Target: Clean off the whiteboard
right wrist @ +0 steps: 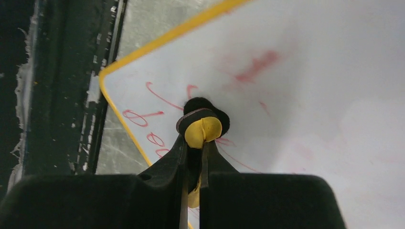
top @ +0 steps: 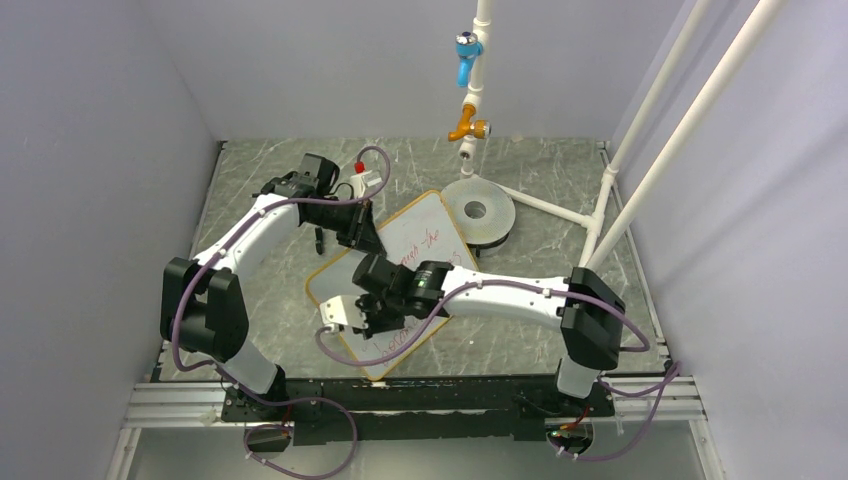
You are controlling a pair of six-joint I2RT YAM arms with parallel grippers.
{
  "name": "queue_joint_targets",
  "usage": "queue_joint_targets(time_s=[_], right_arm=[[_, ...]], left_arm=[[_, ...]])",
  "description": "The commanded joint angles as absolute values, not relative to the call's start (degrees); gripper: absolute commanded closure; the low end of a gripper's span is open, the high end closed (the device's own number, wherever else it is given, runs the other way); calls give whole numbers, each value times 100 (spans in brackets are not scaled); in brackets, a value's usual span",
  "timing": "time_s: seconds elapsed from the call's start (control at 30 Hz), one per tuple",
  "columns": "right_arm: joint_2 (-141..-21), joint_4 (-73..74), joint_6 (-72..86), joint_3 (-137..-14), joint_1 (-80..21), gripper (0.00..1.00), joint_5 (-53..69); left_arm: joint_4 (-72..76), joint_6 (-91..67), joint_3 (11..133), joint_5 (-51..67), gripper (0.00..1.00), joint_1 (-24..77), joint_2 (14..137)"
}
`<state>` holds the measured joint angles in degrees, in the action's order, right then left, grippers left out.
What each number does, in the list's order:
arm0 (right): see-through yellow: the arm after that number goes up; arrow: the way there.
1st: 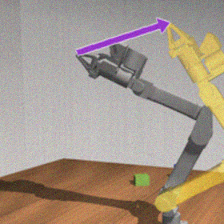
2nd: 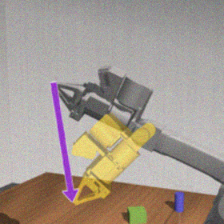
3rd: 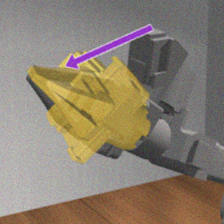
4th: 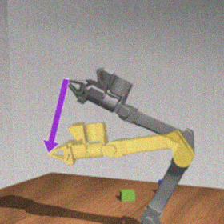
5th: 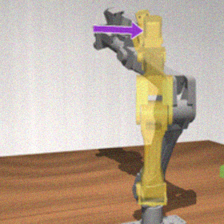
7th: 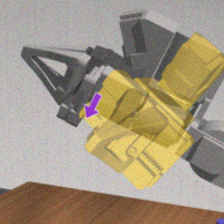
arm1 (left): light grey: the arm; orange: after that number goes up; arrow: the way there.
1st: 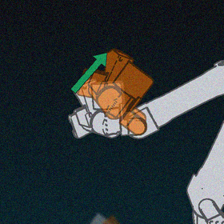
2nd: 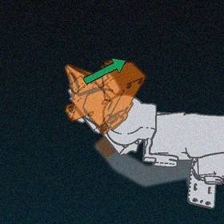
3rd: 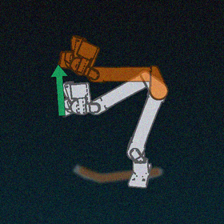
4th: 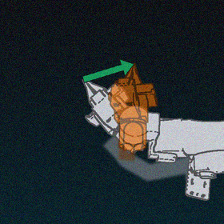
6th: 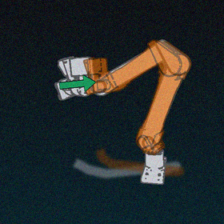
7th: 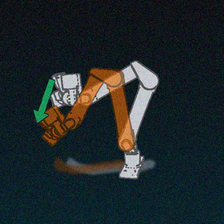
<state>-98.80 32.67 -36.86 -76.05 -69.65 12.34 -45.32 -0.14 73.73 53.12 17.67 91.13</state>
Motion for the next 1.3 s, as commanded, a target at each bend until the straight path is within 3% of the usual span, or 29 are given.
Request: queue_joint_targets(time_s=[0.0, 0.2, 0.47, 0.7, 0.83, 1.1, 1.27], right_arm=[[-9573, 3065, -3716, -7675, -6229, 100, 1054], [-9383, 2796, -3727, -7330, -5833, 100, 887], [-9720, 3019, -3712, -7612, -6677, 100, 991], [-9408, 2321, -3099, -7673, -5725, 100, 286], [-9383, 2260, -3004, -7643, -5659, 100, 343], [-9760, 2602, -3218, -7838, -6677, 100, 699], [-9696, 2408, -2813, -8045, -6054, 100, 342]], left_arm=[[-4466, -81, 7453, 6047, 100, 1819, 9026], [-4459, -88, 7438, 6061, 100, 1817, 8991], [-4475, -70, 7441, 6044, 100, 1823, 9011], [-4472, -70, 7436, 6063, 100, 1845, 8972], [-4469, -70, 7429, 6064, 100, 1870, 8990], [-4499, -70, 7433, 6051, 100, 1907, 9034], [-4497, -70, 7436, 6064, 100, 1924, 9032]])
